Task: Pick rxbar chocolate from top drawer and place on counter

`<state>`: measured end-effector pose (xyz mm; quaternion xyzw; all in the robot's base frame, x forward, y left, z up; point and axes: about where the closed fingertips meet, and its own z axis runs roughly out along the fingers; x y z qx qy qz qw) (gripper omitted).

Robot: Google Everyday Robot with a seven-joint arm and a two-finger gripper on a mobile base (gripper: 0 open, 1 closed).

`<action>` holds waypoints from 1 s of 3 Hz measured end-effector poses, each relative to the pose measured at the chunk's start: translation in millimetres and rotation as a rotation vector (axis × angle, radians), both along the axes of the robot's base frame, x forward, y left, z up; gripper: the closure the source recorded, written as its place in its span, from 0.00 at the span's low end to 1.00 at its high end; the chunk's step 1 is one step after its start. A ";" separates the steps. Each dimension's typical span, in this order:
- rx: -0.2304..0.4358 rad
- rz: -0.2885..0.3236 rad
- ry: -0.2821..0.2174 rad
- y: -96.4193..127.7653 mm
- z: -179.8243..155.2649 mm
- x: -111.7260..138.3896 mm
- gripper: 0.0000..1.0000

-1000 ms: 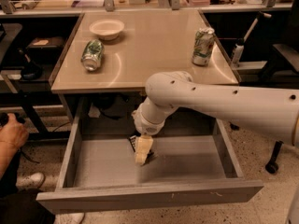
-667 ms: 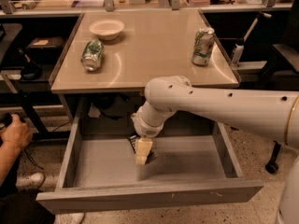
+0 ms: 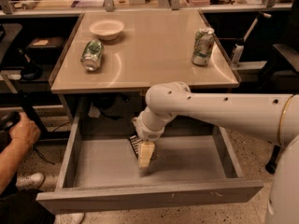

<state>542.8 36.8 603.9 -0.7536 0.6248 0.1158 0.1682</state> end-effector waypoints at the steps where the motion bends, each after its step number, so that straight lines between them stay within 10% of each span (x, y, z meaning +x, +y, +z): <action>1: -0.010 0.019 -0.004 -5.9 -12.9 2.0 0.00; 3: -0.022 0.029 -0.012 -16.6 -27.5 9.8 0.19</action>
Offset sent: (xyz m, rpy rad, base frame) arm 0.0174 -0.0254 -0.0312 -0.0337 -0.0306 0.0485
